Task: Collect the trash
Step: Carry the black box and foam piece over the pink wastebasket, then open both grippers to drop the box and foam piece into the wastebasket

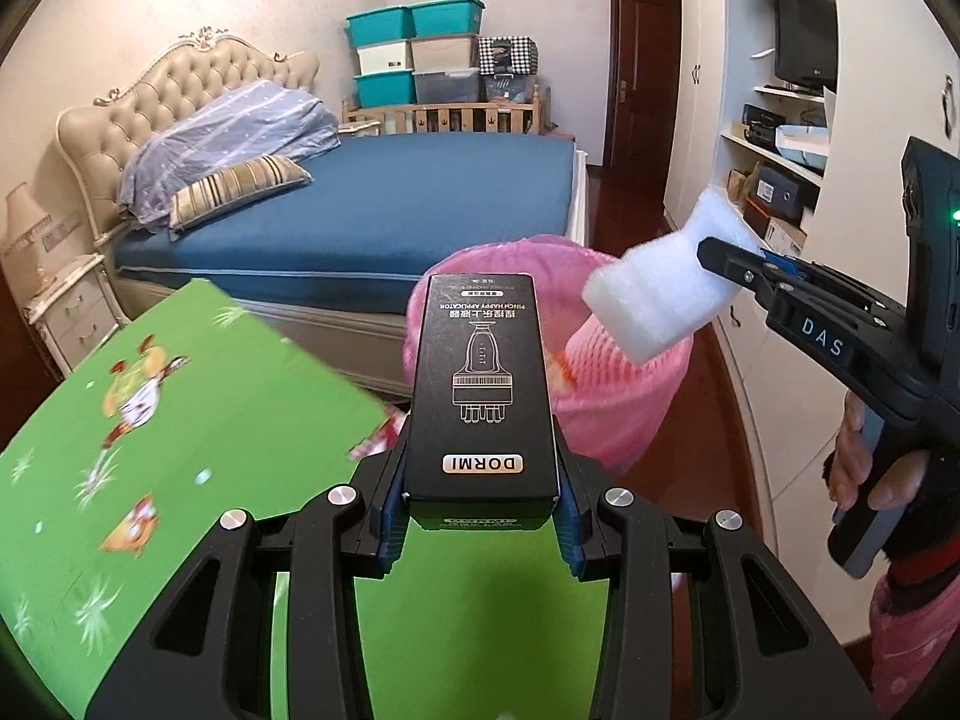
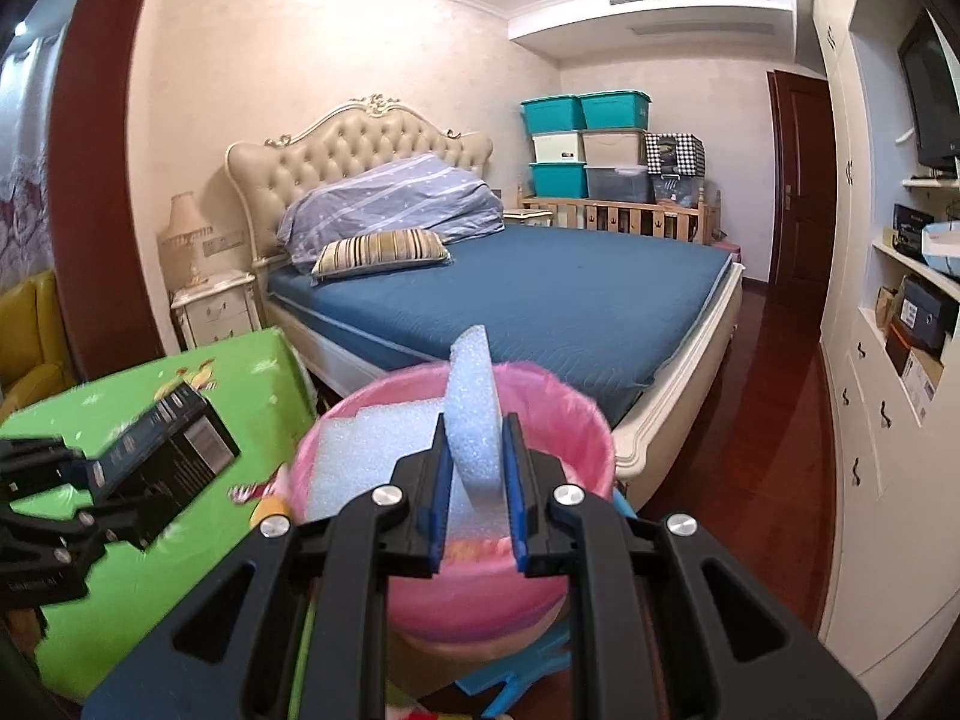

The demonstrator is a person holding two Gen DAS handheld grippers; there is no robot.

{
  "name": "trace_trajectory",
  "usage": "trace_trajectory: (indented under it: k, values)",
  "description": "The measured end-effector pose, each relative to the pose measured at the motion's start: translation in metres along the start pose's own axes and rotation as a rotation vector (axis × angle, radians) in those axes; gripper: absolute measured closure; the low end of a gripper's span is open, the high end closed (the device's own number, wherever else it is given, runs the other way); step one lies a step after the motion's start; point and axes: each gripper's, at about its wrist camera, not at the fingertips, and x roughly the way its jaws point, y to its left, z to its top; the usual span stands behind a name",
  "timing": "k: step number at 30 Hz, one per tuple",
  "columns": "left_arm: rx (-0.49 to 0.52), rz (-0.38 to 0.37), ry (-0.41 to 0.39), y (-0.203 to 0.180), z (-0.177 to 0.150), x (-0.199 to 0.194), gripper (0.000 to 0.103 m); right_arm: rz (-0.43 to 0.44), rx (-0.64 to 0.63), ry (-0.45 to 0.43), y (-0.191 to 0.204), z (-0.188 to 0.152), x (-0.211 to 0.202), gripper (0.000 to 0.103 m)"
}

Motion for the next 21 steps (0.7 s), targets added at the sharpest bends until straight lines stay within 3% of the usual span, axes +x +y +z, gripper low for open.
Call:
trace_trajectory:
  k: [7,21]
  values:
    - [-0.018,-0.012,0.013,-0.009,0.025,0.039,0.066,0.004,-0.021,0.026,-0.018,0.025,0.047,0.087]
    - [-0.040,-0.007,0.019,-0.029,0.048,0.081,0.066,0.024,-0.082,0.079,-0.021,0.034,0.105,0.087]
